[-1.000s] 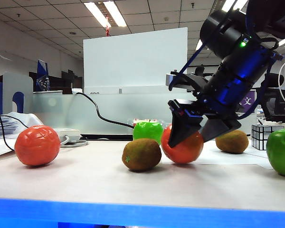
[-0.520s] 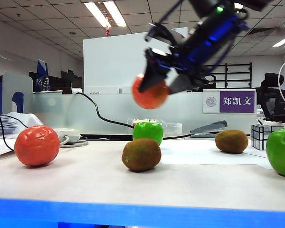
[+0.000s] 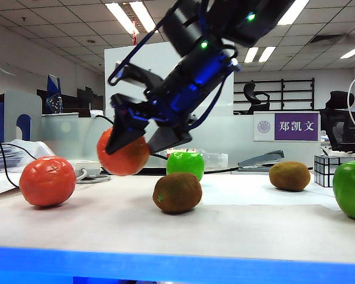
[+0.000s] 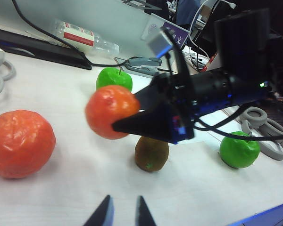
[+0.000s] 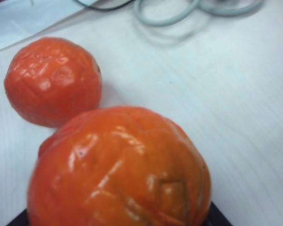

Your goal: Put the same fruits together.

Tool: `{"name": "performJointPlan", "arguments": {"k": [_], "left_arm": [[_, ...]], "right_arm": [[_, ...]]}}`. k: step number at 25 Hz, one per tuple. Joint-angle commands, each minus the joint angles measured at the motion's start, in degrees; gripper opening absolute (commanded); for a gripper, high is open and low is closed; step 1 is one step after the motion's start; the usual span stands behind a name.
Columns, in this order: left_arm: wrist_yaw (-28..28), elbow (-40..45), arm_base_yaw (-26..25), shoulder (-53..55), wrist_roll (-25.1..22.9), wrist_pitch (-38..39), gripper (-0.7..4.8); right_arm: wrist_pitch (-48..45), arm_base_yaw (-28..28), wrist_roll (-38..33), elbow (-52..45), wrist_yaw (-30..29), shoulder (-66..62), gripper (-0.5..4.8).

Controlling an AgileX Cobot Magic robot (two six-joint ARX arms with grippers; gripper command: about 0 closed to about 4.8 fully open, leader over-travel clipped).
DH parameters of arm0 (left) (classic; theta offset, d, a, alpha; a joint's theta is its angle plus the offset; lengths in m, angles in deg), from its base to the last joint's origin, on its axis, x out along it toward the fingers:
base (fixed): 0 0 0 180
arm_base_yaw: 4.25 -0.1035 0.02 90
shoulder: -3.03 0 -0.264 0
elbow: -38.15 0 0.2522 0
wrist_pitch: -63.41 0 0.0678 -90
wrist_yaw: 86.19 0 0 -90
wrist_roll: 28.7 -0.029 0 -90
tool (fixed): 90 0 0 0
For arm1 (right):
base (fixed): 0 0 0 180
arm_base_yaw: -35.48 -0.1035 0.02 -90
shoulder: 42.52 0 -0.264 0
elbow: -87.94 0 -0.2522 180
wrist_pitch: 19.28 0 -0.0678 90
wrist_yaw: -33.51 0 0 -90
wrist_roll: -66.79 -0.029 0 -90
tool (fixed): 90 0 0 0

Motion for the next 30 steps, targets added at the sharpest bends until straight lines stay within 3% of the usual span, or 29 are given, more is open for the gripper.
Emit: {"name": "performJointPlan", "arguments": {"k": [1,30], "left_arm": [[0.2,-0.2,-0.1,-0.1,-0.1,-0.8,0.76],[-0.4,-0.2,-0.1,-0.1,-0.1,-0.8,0.76]], "right_arm": [[-1.1,-0.8,0.2,1.7,-0.4,-1.6,-0.06],[-0.9,-2.9,0.5,5.9,-1.7,-8.1,-0.05]]}}
